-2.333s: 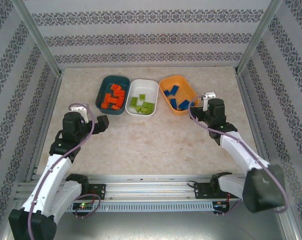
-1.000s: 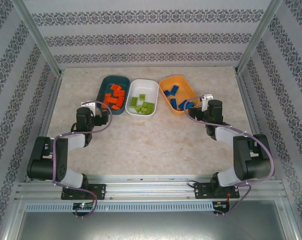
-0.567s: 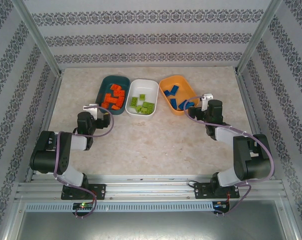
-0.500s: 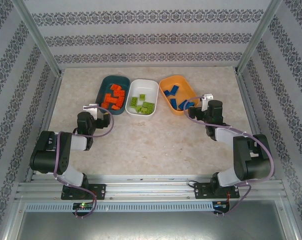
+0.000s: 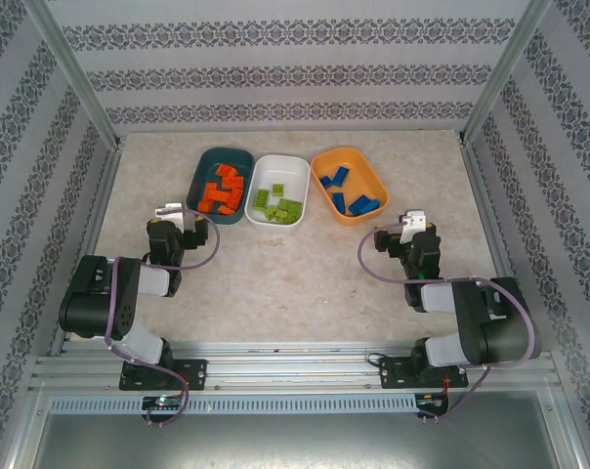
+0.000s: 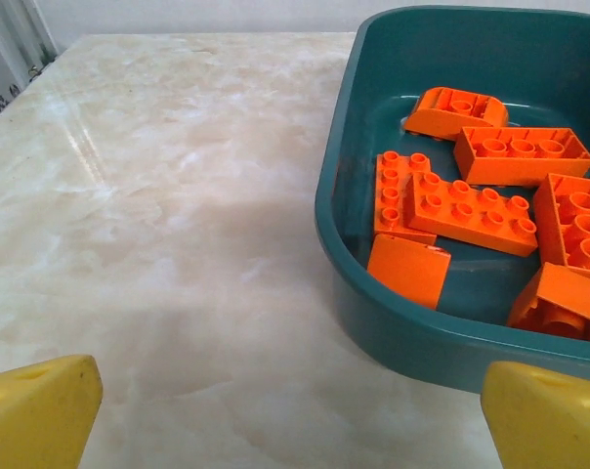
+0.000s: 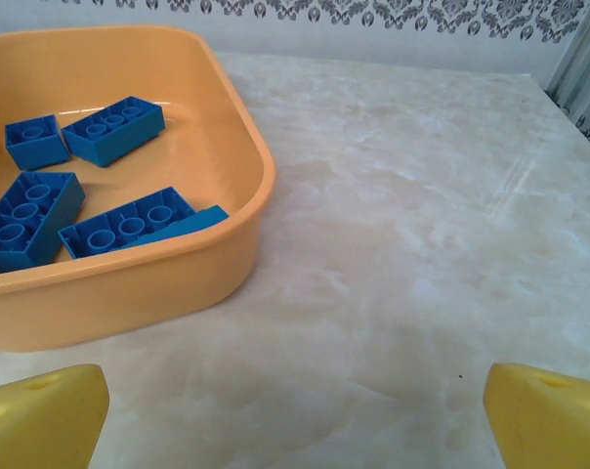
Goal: Sort the legos into containers by color
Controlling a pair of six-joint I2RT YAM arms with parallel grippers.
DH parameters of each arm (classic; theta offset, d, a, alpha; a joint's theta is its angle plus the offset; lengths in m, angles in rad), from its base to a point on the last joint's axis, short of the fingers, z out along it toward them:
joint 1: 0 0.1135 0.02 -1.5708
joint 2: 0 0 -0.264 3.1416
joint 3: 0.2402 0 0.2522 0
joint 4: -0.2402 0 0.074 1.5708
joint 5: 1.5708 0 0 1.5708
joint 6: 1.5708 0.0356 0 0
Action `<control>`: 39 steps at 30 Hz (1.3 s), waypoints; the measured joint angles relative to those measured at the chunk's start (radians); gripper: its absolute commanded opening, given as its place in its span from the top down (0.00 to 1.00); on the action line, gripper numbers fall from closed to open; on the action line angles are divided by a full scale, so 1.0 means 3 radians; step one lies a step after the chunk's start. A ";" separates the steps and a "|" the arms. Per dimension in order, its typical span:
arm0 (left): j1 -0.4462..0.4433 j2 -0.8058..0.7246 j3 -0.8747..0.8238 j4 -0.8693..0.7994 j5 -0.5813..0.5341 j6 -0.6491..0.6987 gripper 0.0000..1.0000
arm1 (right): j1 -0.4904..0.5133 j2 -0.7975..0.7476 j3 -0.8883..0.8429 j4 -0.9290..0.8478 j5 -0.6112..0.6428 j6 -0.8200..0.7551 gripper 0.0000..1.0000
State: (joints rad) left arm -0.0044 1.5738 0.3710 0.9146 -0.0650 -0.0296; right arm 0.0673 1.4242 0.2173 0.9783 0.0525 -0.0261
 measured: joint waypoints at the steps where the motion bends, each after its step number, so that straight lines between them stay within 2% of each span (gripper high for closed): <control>1: 0.0000 0.0000 0.0000 0.0000 -0.0001 -0.0001 0.00 | 0.0000 0.0039 -0.0018 0.0081 0.0000 0.0000 0.02; 5: 0.0000 0.0000 0.0000 0.0005 -0.0011 -0.0001 0.00 | 0.0000 0.0312 -0.0116 0.0579 0.0001 0.0000 0.02; 10: 0.0000 0.0000 -0.0001 0.0031 -0.0041 -0.0001 0.00 | -0.0010 0.0343 -0.0079 0.0641 0.0010 0.0003 0.02; 20: 0.0000 0.0000 -0.0001 0.0045 -0.0051 -0.0001 0.00 | -0.0089 0.0342 0.0479 0.0028 0.0061 0.0090 0.02; 39: 0.0000 0.0000 -0.0001 0.0046 -0.0052 -0.0001 0.00 | -0.0109 0.0343 0.0500 -0.0237 0.0061 0.0103 0.02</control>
State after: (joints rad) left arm -0.0044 1.5738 0.3706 0.9283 -0.0807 -0.0299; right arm 0.0345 1.5272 0.3672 0.9073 0.0708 0.0048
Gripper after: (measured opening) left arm 0.999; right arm 0.981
